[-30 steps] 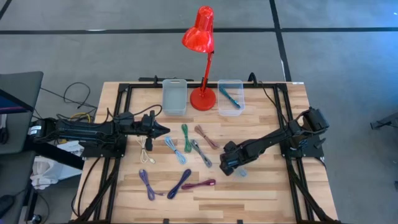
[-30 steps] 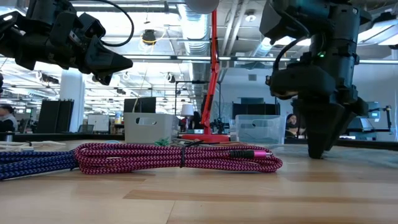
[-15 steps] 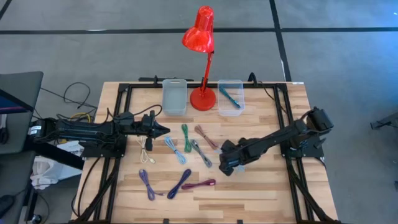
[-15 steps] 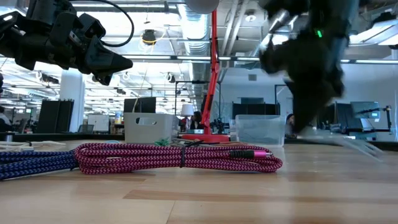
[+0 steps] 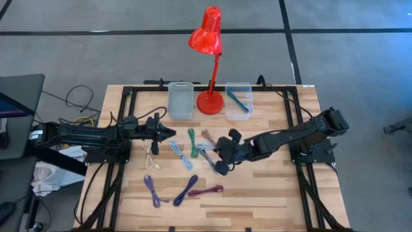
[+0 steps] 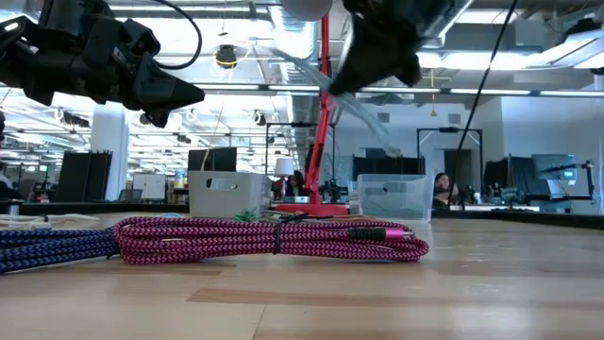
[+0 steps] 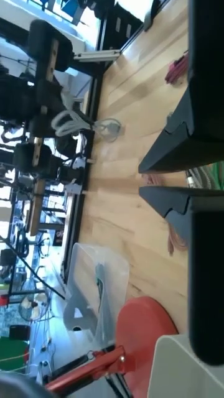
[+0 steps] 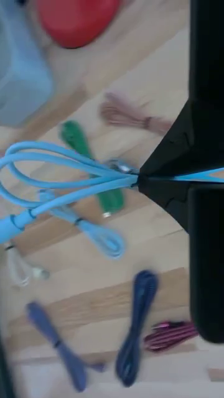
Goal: Pick & Place USB Port
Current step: Put the right light blue charger cable into the gray bin
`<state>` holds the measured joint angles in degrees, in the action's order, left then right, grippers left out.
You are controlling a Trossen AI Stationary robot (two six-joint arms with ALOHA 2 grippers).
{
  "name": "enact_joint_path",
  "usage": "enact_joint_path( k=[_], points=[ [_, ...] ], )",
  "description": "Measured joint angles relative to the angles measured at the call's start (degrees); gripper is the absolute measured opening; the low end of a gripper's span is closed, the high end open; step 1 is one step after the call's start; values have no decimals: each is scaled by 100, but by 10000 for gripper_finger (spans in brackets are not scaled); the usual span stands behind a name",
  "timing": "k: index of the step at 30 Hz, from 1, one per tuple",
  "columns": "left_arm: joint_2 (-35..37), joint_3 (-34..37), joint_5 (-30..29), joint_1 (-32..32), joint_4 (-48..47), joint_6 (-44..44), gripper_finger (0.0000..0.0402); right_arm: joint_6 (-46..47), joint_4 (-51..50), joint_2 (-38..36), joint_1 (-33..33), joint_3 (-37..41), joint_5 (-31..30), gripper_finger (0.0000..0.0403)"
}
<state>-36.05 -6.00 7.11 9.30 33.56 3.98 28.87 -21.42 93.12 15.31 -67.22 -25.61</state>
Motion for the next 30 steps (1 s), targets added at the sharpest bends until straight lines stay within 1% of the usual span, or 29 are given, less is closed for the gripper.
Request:
enact_joint_path(
  k=[6, 9, 11, 13, 15, 17, 19, 21, 24, 30],
  points=[
    [0, 0, 50, 0, 0, 302, 93, -656, 659, 2, -221, 0, 9, 0],
    [0, 0, 83, 0, 19, 406, 117, -858, 921, 160, -323, -8, 48, 0],
    [-8, 0, 85, 0, 61, 408, 132, -952, 994, 287, -393, 11, 184, 0],
    [-30, 0, 84, 0, 78, 413, 146, -996, 1386, 515, -478, -17, 436, 0],
    [-117, 0, 87, -10, 189, 493, 160, -1093, 1603, 734, -536, 7, 559, 0],
    [-191, 0, 85, -43, 187, 571, 173, -1226, 2101, 976, -583, 0, 652, 0],
    [-309, 0, 84, -99, 208, 576, 185, -1264, 2365, 1081, -648, 2, 793, 0],
    [-427, 0, 86, -142, 258, 576, 193, -1303, 2749, 1218, -711, -57, 907, 0],
    [-628, 0, 82, -229, 445, 576, 198, -1560, 2998, 1376, -762, -230, 927, 0],
    [-939, 0, 90, -420, 1248, 576, 199, -1751, 3015, 1629, -891, -785, 984, 0]
  ],
)
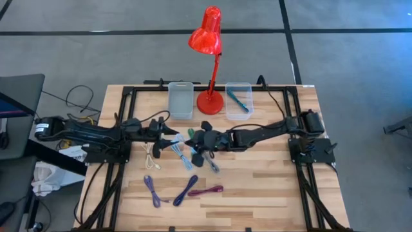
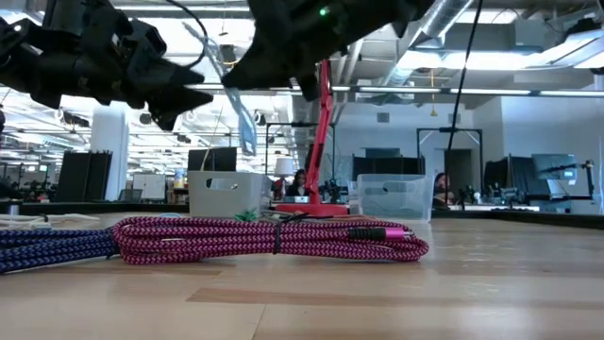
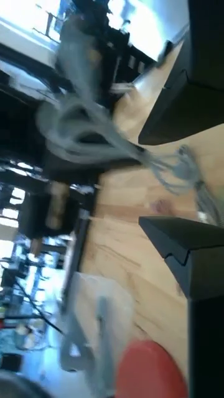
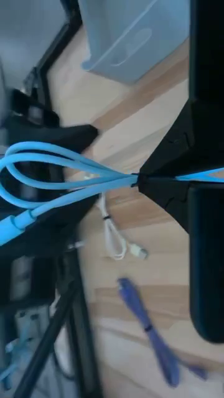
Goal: Pick & Place USB Port
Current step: Put the right light blue charger cable into the gray bin
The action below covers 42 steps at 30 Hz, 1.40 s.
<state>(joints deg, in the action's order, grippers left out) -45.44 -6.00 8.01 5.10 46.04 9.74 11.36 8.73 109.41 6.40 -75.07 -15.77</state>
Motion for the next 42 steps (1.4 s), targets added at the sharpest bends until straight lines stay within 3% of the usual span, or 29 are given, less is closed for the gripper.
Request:
enact_joint_path(
  k=[11, 18, 22, 32, 42],
  points=[
    [-195, 0, 42, -61, 353, -28, 198, -123, 37, 600, -109, -640, 377, 0],
    [-187, 0, 2, -60, 475, -42, 187, -142, 16, 593, -172, -684, 391, 0],
    [-187, 0, -2, -58, 479, -42, 155, -143, 73, 579, -210, -686, 391, 0],
    [-187, 0, 1, -58, 507, -174, 18, -142, 63, 579, -257, -686, 376, 0],
    [-187, 0, -27, -58, 519, -444, 13, -140, 63, 574, -283, -684, 378, 5]
  ],
)
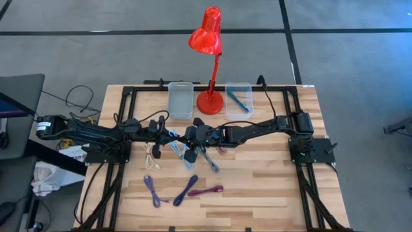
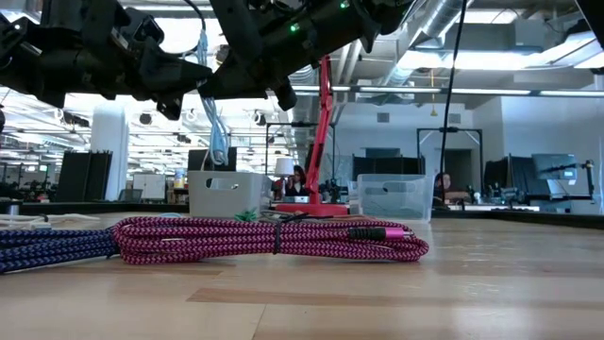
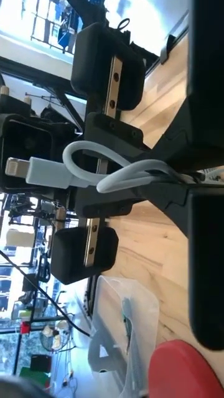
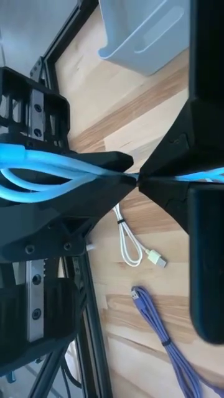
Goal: Pick & Place USB Port
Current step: Put the right light blue charger cable into the gray bin
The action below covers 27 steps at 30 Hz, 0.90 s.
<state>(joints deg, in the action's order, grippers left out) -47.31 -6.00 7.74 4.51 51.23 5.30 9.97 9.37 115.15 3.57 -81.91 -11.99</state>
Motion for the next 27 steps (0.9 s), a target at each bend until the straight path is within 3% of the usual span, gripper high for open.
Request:
enact_joint_path(
  k=[6, 13, 22, 27],
  points=[
    [0, 0, -104, 4, 21, -124, 13, 12, -75, -5, 0, 0, 7, 34],
    [2, -2, -407, 182, 66, -389, 13, 12, -925, -310, 24, 2, 11, 54],
    [4, -4, -381, 1117, 152, -382, 12, -211, -2075, -860, 219, 0, -32, 57],
    [4, -4, 7, 1876, 144, -236, 12, -395, -2664, -883, 503, 0, -709, 57]
  ],
)
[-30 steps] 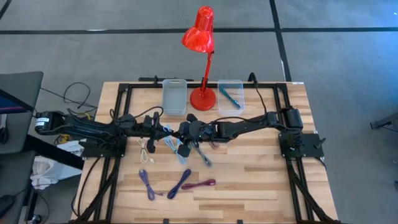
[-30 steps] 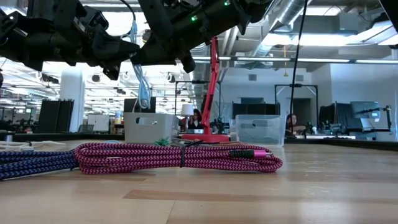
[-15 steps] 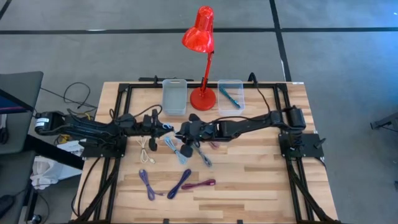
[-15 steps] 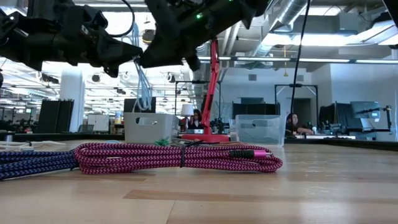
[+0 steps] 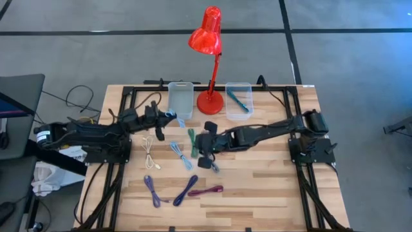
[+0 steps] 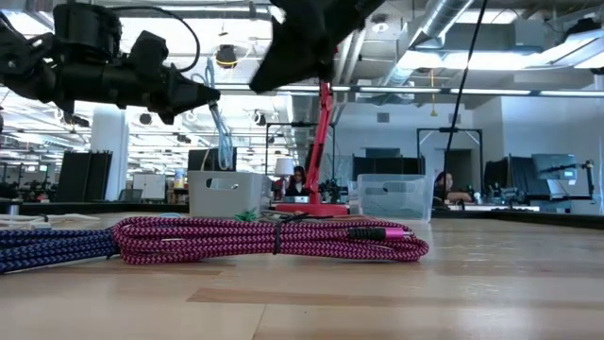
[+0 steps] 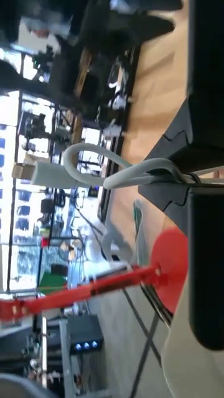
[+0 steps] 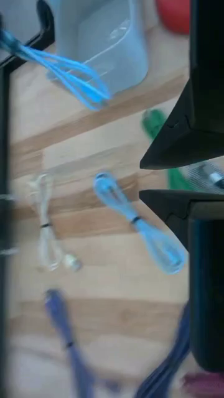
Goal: Pick & Place USB Port
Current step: Put the right light blue charger cable into the gray bin
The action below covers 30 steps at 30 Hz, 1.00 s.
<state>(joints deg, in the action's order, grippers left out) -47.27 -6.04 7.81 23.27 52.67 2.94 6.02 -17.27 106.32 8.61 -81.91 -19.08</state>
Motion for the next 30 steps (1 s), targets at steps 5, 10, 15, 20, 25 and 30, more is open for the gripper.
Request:
enact_joint_path(
  k=[5, 10, 15, 20, 25, 30],
  points=[
    [-7, -181, 500, 725, -206, 96, 12, -63, -389, 0, 272, 0, -522, 56],
    [-15, -756, 777, 1231, -1106, 75, 12, -55, -1054, -65, 558, 2, -1232, 54],
    [-31, -1215, 1078, 1492, -1981, 35, 12, 260, -1751, -265, 782, 37, -2028, 53],
    [-129, -1268, 1170, 1610, -2093, -53, 12, 555, -1540, -972, 907, 593, -2366, 53],
    [-368, -1279, 1211, 1839, -2057, -120, 12, 624, -714, -1952, 1054, 1613, -2454, 53],
    [-743, -1485, 1228, 2155, -2080, -127, 12, 608, -20, -2712, 1290, 2588, -2652, 53]
  ],
)
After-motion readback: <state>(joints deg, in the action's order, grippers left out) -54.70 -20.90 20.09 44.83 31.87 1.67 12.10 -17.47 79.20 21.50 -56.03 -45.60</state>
